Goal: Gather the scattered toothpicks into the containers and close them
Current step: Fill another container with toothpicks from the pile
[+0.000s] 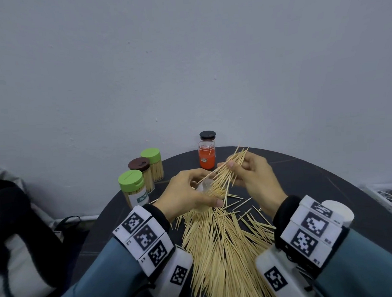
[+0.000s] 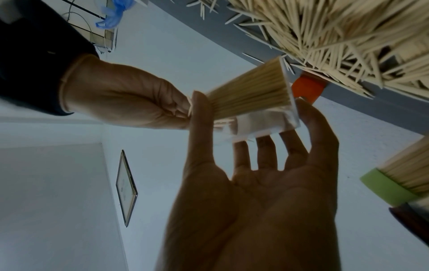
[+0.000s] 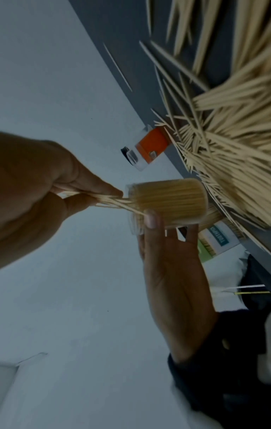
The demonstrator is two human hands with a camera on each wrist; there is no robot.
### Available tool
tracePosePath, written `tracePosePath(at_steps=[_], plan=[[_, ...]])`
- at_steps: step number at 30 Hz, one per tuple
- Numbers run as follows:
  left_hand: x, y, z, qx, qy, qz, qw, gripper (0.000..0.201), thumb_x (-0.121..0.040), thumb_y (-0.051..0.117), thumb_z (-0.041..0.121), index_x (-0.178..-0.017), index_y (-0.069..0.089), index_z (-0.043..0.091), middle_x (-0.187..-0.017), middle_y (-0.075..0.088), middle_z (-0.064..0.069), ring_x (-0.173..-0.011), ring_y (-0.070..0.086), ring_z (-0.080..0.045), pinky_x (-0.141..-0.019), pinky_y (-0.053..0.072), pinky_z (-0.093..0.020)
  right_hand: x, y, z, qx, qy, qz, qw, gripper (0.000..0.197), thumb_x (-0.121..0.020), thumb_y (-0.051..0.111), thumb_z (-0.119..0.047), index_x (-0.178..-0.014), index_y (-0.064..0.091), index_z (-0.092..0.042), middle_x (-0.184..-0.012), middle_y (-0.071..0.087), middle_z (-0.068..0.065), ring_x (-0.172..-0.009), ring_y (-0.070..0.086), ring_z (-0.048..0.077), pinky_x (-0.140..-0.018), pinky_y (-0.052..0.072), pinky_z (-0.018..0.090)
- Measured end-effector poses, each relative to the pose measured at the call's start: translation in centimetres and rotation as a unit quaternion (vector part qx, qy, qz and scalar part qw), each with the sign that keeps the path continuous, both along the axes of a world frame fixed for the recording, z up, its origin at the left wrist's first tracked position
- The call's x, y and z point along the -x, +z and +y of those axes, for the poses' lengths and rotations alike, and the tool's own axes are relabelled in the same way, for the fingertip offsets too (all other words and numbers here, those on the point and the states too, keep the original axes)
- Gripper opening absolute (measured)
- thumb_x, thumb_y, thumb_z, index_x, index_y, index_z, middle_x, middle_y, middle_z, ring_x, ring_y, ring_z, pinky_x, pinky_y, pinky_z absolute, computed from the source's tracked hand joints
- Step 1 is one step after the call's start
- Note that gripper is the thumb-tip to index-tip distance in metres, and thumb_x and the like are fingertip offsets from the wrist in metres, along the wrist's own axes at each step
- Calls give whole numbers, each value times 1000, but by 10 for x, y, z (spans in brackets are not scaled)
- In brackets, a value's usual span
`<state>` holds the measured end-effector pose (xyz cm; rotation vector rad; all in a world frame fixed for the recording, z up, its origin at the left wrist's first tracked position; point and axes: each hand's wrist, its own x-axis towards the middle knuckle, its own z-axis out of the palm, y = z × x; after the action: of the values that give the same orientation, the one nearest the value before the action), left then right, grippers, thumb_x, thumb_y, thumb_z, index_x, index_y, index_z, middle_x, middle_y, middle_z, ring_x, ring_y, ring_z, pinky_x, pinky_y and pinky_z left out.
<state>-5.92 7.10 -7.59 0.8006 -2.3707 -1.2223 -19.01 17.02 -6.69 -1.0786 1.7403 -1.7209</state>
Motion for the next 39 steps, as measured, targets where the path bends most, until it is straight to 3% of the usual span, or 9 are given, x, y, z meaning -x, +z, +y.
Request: tracePosePath(at_steps=[3,6,12,16,22,25,31,36,39], plan=[[0,-1,0,-3,3,1,1000,58,-59,89,27,-111,66,30,-107,68,12,-108,58,-12,-99,45,-44,-3,-4,-1,-17,4,11,1000,10,-94,50,-11,-91,58,-17,-97,70,11,-90,68,22,-83,55,38],[0,-1,0,-9,9,7,1000,56,-59,89,26,-110,67,30,-104,68,12,-105,58,-11,-98,46,-43,-4,-5,-3,-26,16,-13,999,13,-96,47,-9,-96,57,-18,-103,69,8,-96,66,21,-89,53,41],[1,-1,0,-17,4,7,1000,53,-60,88,27,-109,67,29,-105,68,10,-106,58,-12,-97,46,-43,-7,0,-1,-15,43,-100,994,25,-91,39,3,-98,56,-13,-104,69,6,-98,65,21,-87,53,36],[1,-2,0,-27,6,9,1000,52,-60,87,28,-108,66,29,-106,67,9,-106,58,-13,-97,46,-41,-11,2,0,11,39,-112,993,22,-99,35,-13,-104,56,-9,-103,70,3,-96,66,18,-83,53,32],[2,-1,2,-35,-6,20,999,52,-59,88,32,-106,66,28,-104,68,6,-104,59,-14,-96,46,-41,-15,-1,2,41,30,-60,997,30,-102,28,-12,-107,54,0,-103,68,5,-77,65,-4,-64,50,9],[2,-2,4,-42,-22,36,998,51,-60,88,28,-107,67,27,-101,70,4,-102,62,-16,-95,48,-40,-14,-4,2,23,46,-60,997,28,-100,29,-7,-107,55,0,-104,66,5,-69,63,-9,-58,47,6],[2,-2,7,-41,-39,53,997,48,-66,85,20,-110,67,22,-102,71,3,-102,61,-13,-93,45,-33,-16,-7,3,-68,86,-1,994,32,-101,30,-13,-113,60,-17,-111,59,-4,-100,56,3,-78,46,13],[2,-4,3,-64,-23,47,997,51,-63,86,27,-110,66,25,-103,69,4,-99,60,-11,-86,46,-29,-8,6,4,-66,83,14,994,31,-100,34,-13,-118,59,-14,-109,54,-11,-87,48,-12,-56,36,-6],[3,-5,2,-70,-12,47,996,52,-62,87,27,-110,66,26,-103,68,6,-100,60,-13,-89,47,-32,-3,8,4,-69,91,44,992,27,-96,44,-7,-117,58,-16,-113,55,-11,-98,50,-8,-65,40,-3]])
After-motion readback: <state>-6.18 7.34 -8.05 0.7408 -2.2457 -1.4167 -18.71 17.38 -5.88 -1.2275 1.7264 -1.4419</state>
